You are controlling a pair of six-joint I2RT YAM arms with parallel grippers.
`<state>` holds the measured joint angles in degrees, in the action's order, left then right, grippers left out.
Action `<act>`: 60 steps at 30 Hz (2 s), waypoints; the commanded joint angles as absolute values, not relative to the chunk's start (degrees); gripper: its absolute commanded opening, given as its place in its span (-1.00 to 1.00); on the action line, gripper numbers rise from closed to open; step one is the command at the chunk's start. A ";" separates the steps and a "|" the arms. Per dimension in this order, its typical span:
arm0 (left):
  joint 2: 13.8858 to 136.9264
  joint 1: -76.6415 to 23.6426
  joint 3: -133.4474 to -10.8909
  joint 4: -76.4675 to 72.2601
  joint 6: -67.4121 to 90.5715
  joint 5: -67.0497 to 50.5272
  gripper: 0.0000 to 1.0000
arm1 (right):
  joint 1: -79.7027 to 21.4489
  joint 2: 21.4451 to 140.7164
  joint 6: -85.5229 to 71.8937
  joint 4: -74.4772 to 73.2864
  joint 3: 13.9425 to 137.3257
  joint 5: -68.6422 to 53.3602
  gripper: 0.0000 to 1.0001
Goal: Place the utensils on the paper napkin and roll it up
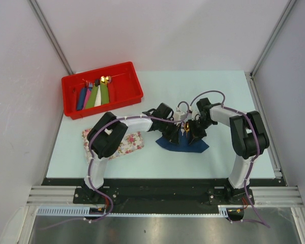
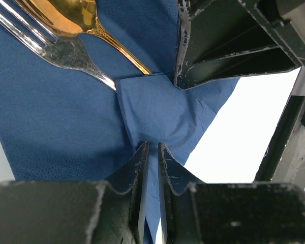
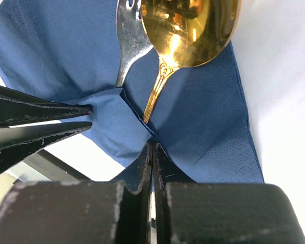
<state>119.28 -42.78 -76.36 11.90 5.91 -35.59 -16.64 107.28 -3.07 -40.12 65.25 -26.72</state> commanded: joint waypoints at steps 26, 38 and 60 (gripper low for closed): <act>113.63 -40.17 -63.46 -25.98 31.79 -53.16 -0.33 | -16.17 108.37 -7.91 -35.77 63.37 -23.38 -1.00; 124.62 -40.17 -65.39 -39.20 46.58 -53.44 -0.42 | -14.85 108.02 -7.47 -35.42 63.46 -25.49 -1.00; 128.50 -39.11 -67.41 -29.44 43.15 -48.87 -0.63 | -12.83 100.64 -7.65 -42.36 63.55 -35.77 -0.80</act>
<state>127.87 -39.86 -66.22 -30.76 44.99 -50.19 -12.64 104.38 -7.94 -39.79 63.88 -31.57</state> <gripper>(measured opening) 0.188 0.098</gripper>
